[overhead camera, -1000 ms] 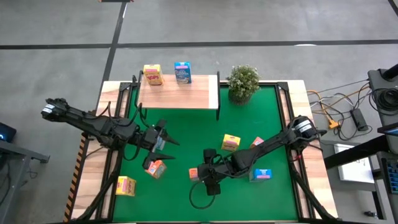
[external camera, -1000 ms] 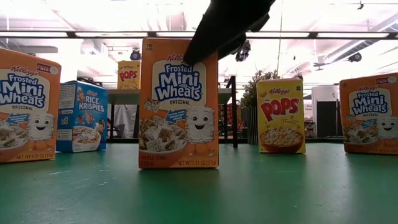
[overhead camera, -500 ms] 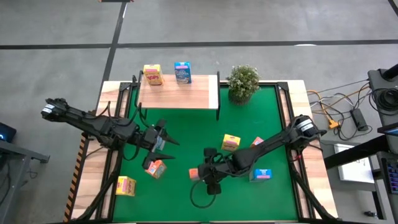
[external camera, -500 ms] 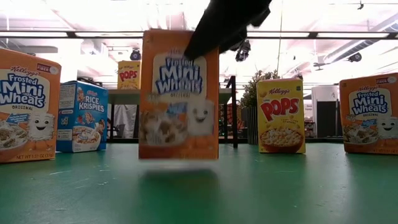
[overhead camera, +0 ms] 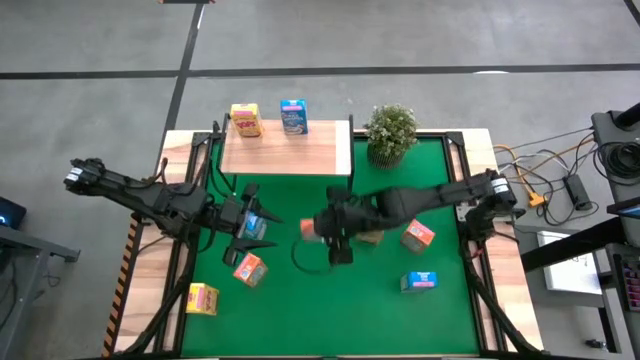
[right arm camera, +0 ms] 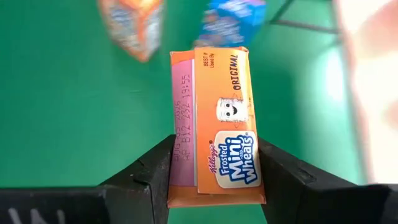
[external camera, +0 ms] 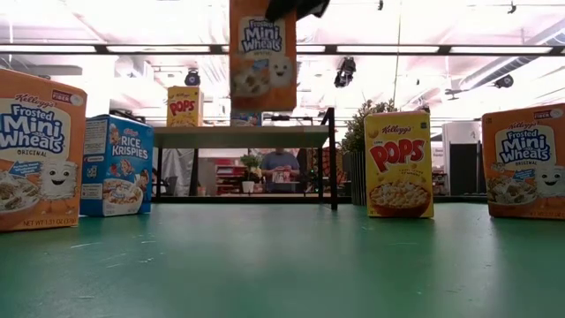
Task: Stack cereal on shelf
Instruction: Put the middle orange cereal box on the shelf
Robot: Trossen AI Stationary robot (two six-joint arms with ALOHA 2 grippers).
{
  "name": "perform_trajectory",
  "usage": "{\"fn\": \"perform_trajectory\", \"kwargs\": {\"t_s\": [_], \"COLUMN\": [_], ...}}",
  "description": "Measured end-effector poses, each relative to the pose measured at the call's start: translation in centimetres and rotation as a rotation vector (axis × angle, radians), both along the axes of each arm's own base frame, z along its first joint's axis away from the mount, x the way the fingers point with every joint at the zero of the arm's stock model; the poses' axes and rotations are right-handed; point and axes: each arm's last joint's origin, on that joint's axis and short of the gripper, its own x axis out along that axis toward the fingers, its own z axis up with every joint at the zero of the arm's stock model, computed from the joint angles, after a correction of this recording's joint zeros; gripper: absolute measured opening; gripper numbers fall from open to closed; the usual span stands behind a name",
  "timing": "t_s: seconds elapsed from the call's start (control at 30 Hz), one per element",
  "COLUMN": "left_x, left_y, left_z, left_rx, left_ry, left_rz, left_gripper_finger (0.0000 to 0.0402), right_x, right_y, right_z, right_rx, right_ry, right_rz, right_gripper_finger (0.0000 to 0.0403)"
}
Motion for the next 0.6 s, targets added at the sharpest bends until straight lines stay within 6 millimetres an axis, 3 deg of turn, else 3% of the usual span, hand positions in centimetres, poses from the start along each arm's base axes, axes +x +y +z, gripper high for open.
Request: {"fn": "perform_trajectory", "kwargs": {"t_s": [0.27,0.6], "left_x": [-0.3,-0.7], "left_y": [0.1,0.7], "left_z": [0.2,0.6], "left_rx": [0.009,0.089], "left_ry": [-0.014,-0.042], "left_rz": [-0.001,0.149], "left_gripper_finger": [0.0231,0.0231], "right_x": [-0.1,-3.5], "right_y": [-8.8,-22.4], "right_z": [4.4,4.7], "right_rx": [-0.019,-0.014], "right_ry": [-0.055,-0.072], "right_rz": [0.027,-0.011], "right_gripper_finger": [0.0173,0.0173]}}
